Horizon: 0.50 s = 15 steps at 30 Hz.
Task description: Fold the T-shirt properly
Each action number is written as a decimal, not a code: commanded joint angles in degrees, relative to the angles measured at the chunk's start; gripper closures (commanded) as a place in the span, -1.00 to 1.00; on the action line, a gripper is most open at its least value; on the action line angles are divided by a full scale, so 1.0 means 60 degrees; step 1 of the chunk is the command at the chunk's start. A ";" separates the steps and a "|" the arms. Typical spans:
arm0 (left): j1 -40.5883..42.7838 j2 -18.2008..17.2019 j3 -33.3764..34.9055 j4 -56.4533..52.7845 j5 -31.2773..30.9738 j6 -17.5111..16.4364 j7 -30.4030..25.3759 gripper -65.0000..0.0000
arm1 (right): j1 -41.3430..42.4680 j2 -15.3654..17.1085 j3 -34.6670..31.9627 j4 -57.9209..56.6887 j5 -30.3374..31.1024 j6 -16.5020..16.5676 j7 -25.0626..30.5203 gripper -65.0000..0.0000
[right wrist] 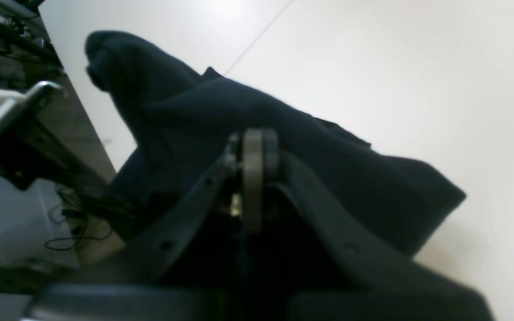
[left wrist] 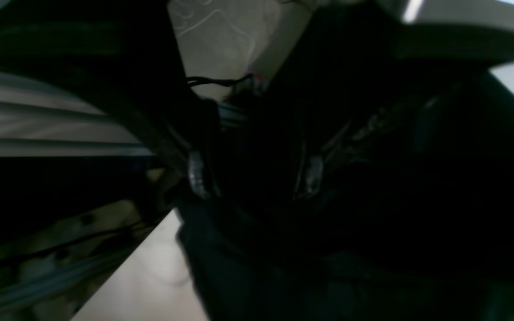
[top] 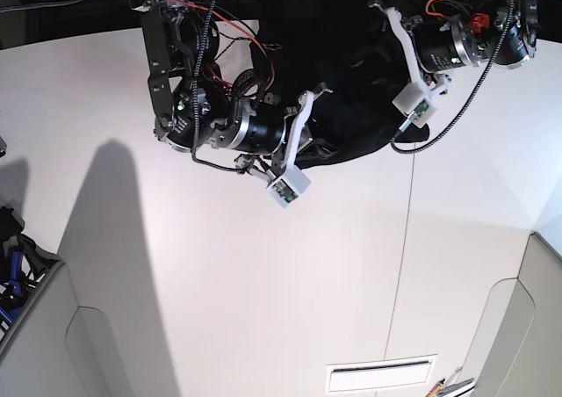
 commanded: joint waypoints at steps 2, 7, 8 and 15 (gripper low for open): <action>0.0000 -0.0076 0.0266 0.0153 0.0350 -0.0049 -0.0499 0.16 | 0.0153 -0.0080 -0.0011 0.0124 0.0164 0.0004 0.0259 1.00; 0.0000 -0.0076 0.0605 0.0153 0.1129 -0.0049 -0.0783 0.16 | 0.0153 -0.0080 -0.0011 0.0124 0.0164 0.0007 0.0259 1.00; 0.0000 -0.0076 0.0583 0.0153 0.1235 -0.0049 -0.0783 0.18 | 0.0153 -0.0080 -0.0011 0.0124 0.0160 0.0007 0.0259 1.00; 0.0000 -0.0288 0.0579 0.0157 0.1526 -0.0049 -0.0772 0.96 | 0.0153 -0.0080 -0.0011 0.0124 0.0164 0.0004 0.0255 1.00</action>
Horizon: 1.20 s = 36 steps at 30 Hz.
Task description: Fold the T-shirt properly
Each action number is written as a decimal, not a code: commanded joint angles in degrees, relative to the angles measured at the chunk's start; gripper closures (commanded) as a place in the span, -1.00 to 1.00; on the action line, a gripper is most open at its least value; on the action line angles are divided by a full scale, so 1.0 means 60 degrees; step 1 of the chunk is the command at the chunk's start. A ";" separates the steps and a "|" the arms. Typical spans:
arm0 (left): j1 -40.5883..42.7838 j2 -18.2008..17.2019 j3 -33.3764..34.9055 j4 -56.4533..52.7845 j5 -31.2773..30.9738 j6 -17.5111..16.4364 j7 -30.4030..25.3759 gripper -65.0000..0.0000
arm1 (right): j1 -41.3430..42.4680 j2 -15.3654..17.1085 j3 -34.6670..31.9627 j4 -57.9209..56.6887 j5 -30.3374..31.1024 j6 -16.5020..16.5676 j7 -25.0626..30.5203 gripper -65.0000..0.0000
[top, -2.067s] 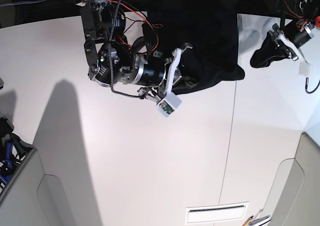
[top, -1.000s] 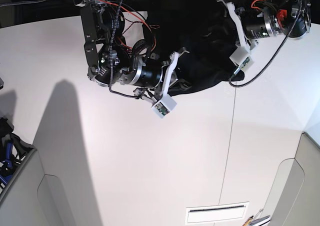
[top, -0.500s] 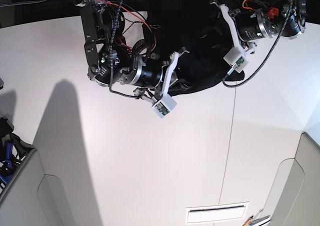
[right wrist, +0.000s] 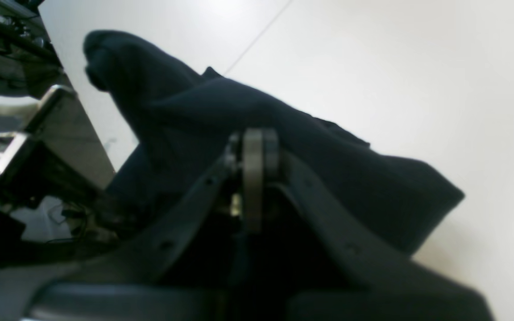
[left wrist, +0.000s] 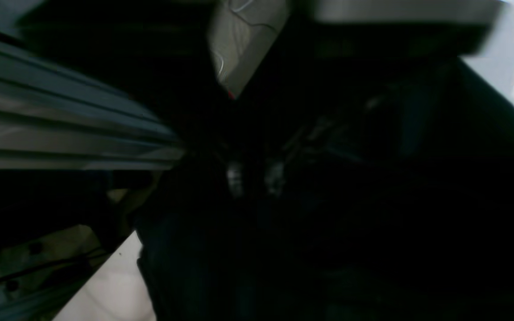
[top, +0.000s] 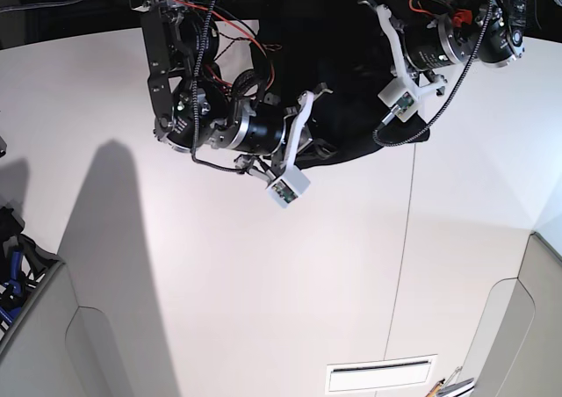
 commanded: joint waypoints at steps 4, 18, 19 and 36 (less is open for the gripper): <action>0.0007 -0.0539 -0.0062 0.0160 -0.0164 -0.0049 -0.0127 0.99 | 0.0149 -0.0080 -0.0011 0.0124 0.0160 0.0004 0.0255 1.00; 0.0011 -0.0794 -0.0066 0.0969 -0.1752 -0.0049 0.2025 0.99 | 0.0146 -0.0080 -0.0011 0.0124 0.0160 0.0007 0.0251 1.00; 0.0011 -0.0794 -0.0066 0.1089 -0.1741 -0.0049 0.2025 0.99 | 0.0146 -0.0080 -0.0011 0.0124 0.0157 0.0007 0.0251 1.00; 0.1155 -0.0790 -0.3078 0.1472 -0.2798 -0.0049 0.2135 0.99 | 0.0146 -0.0080 -0.0011 0.0124 0.0157 0.0004 0.0251 1.00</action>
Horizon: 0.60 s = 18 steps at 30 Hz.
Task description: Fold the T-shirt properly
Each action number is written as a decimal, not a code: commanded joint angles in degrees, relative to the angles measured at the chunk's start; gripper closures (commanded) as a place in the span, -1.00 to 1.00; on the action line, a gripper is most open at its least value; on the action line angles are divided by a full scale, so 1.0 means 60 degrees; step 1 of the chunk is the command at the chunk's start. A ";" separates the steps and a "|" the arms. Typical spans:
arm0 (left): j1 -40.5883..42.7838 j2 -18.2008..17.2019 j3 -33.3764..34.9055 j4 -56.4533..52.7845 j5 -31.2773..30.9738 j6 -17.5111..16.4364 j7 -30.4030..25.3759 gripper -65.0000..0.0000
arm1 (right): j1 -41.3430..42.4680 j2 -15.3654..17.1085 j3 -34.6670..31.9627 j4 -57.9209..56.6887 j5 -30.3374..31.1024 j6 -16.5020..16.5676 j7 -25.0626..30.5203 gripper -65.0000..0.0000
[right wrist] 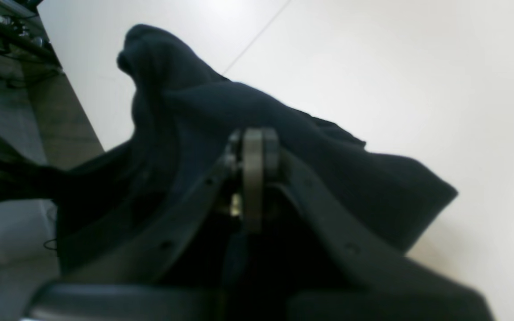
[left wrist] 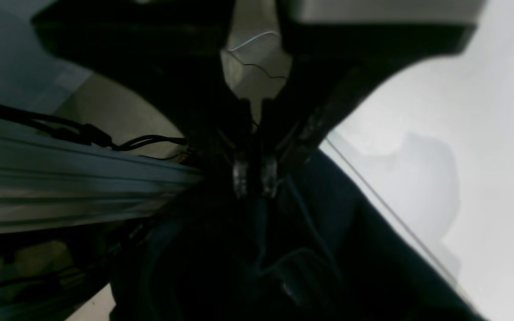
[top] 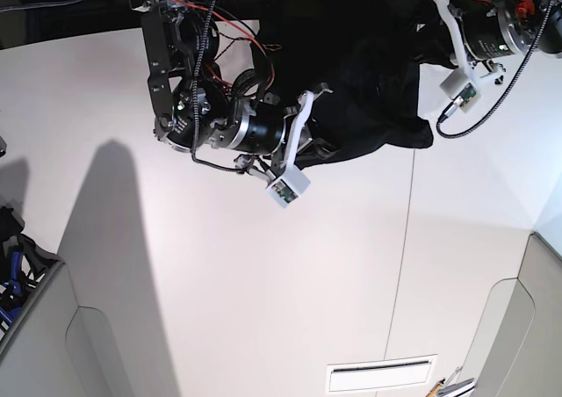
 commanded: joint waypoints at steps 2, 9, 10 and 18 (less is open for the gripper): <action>0.0058 -0.0087 -0.0339 0.0178 -0.0233 -0.0049 0.0036 0.99 | 0.0153 -0.0080 -0.0011 0.0124 0.0189 0.0007 0.0255 1.00; 0.0080 -0.0087 -0.1104 0.0178 -0.0914 -0.0049 0.0197 0.99 | 0.0149 -0.0080 -0.0011 0.0124 0.0186 0.0007 0.0251 1.00; 0.0080 -0.0084 -0.1118 0.0178 -0.1038 -0.0049 0.0226 0.99 | 0.0149 -0.0080 -0.0011 0.0124 0.0186 0.0011 0.0251 1.00; 0.0474 -0.0087 -0.1118 0.0178 -0.0903 -0.0049 0.0211 0.35 | 0.0153 -0.0080 -0.0007 0.0124 0.0189 0.0007 0.0251 1.00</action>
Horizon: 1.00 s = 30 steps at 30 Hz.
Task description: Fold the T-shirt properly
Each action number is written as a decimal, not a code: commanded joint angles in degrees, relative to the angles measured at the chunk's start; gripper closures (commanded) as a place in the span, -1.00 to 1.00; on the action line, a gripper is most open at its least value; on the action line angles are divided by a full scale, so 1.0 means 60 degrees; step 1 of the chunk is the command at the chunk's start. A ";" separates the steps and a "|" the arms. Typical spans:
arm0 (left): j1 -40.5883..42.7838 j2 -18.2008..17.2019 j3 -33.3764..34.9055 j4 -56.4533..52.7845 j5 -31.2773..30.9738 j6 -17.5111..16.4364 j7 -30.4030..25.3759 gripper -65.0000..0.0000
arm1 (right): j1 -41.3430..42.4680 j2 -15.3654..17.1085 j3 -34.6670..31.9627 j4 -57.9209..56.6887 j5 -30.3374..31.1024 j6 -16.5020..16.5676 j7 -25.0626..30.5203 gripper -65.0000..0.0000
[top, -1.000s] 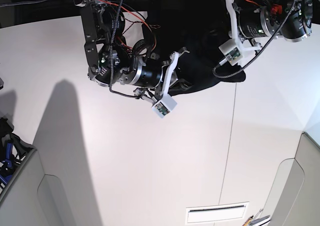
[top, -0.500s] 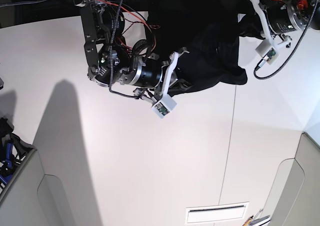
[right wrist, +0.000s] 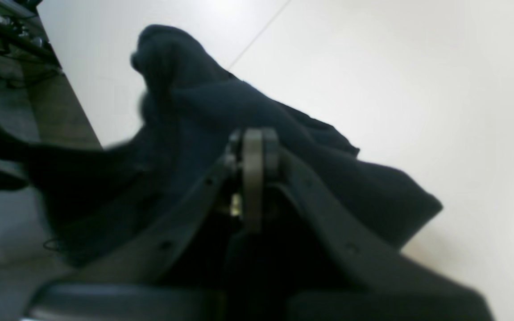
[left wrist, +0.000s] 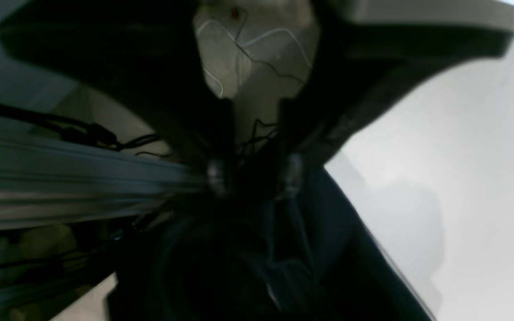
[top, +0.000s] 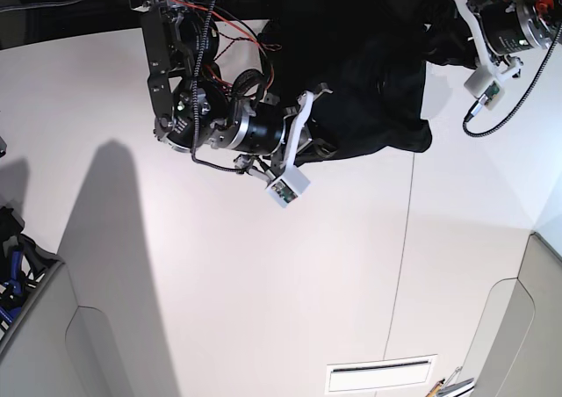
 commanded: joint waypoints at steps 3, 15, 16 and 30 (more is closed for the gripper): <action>0.0226 -0.0106 -0.0073 0.0178 0.0178 -0.0046 -0.0106 0.34 | 0.0153 -0.0080 -0.0011 0.0124 0.0189 0.0007 0.0251 1.00; 0.0244 -0.0102 -0.0073 0.0178 0.0503 -0.0046 -0.0364 0.34 | 0.0994 -0.0120 -0.0055 0.0208 0.3843 0.0401 -0.1654 1.00; 0.0244 -0.0106 -0.0073 0.0178 0.0503 -0.0046 -0.0401 0.34 | 0.1107 -0.0131 -0.0142 0.0208 0.4211 0.0466 -0.2076 1.00; 0.0240 -0.0102 -0.0073 0.0178 0.0535 -0.0046 -0.0831 0.34 | 0.1264 0.0776 -0.4095 0.0066 0.1410 0.0765 -0.2018 1.00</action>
